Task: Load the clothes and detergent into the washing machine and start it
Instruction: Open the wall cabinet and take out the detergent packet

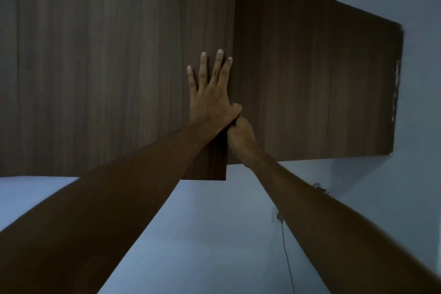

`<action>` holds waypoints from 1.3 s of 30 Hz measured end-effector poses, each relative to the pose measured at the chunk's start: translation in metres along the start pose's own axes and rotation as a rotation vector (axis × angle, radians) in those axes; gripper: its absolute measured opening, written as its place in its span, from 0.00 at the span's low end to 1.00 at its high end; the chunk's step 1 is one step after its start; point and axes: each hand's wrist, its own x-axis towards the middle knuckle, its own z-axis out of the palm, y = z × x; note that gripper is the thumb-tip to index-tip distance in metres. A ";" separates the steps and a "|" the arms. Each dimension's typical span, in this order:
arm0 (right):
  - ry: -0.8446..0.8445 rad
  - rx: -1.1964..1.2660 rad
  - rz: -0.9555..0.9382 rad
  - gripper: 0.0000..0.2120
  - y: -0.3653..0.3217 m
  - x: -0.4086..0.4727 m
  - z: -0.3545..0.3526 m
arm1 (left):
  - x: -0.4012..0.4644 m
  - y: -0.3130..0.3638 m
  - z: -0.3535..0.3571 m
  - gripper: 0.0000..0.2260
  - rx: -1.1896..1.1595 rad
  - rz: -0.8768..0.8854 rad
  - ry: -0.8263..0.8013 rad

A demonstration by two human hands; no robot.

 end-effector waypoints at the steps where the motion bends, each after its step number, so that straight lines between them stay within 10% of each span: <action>1: -0.007 0.029 -0.028 0.19 -0.004 -0.005 -0.001 | -0.002 0.001 -0.004 0.49 -0.017 -0.006 -0.001; 22: 0.384 0.065 -0.280 0.05 -0.093 -0.111 0.021 | -0.050 0.009 -0.163 0.48 -0.297 -0.053 -0.018; 34: 0.317 -0.057 -0.239 0.06 -0.190 -0.141 0.034 | -0.065 -0.033 -0.261 0.49 -0.530 -0.035 0.007; 39: 0.258 0.134 -0.397 0.27 -0.227 -0.166 0.067 | -0.083 -0.062 -0.303 0.45 -0.708 -0.046 0.045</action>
